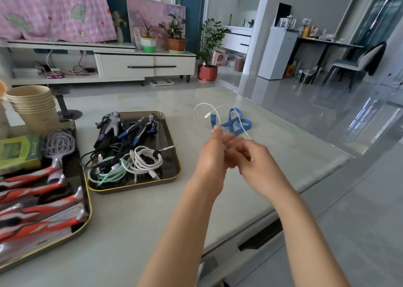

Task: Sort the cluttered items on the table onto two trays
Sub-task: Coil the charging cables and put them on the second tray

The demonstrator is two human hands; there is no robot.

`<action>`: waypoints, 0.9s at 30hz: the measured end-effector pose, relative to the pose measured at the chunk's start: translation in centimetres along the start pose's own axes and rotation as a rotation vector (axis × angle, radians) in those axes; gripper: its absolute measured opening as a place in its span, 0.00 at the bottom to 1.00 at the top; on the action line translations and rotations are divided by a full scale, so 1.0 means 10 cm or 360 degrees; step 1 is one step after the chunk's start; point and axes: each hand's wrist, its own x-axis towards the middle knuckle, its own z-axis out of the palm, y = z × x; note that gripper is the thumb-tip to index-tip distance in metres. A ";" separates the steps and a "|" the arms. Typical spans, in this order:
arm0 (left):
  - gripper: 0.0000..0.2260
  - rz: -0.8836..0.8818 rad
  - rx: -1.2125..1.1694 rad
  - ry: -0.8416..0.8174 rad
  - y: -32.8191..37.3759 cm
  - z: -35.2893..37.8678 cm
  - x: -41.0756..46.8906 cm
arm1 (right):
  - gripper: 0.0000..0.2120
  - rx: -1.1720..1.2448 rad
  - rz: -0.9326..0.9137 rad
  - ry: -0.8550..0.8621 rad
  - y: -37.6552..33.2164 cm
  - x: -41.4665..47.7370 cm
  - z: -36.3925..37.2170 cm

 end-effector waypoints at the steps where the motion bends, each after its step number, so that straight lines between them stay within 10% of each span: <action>1: 0.17 -0.0016 -0.0132 0.0001 0.05 -0.04 0.00 | 0.08 -0.0062 0.0050 -0.0155 0.03 -0.02 0.00; 12: 0.18 0.0417 -0.0272 0.0121 0.51 -0.46 -0.14 | 0.04 -0.0925 0.0524 -0.0327 0.29 0.00 0.04; 15: 0.18 0.0390 -0.0134 -0.0102 0.50 -0.45 -0.35 | 0.11 -0.0291 0.0378 -0.0047 0.00 0.06 0.08; 18: 0.17 0.0300 0.0317 -0.0336 0.37 -0.37 -0.57 | 0.20 0.0848 0.0420 -0.0410 -0.43 0.00 0.11; 27: 0.12 -0.0031 0.1041 -0.0508 0.26 -0.64 -0.80 | 0.09 0.1288 0.0132 -0.0430 -0.74 -0.09 0.11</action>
